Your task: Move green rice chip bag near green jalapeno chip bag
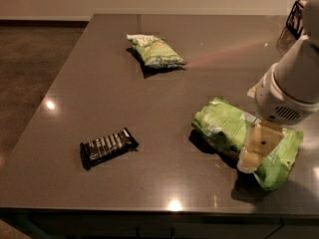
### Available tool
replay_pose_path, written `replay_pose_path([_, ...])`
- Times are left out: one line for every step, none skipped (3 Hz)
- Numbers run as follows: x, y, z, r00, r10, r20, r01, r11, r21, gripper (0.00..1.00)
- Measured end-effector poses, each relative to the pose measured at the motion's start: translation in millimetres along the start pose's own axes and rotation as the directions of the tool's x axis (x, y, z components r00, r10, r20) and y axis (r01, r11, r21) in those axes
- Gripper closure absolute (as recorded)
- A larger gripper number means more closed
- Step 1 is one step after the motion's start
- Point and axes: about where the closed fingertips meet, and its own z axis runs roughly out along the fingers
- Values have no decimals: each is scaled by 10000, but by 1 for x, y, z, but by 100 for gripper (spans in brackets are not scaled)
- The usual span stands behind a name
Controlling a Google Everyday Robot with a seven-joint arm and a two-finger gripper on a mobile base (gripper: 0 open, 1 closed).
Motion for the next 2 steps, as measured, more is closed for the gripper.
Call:
replay_pose_path([6,0,15,9996,277,-62,-276,9995,129,0])
replay_pose_path([11,-2,26,9987,489,-122,-487,9987,147,0])
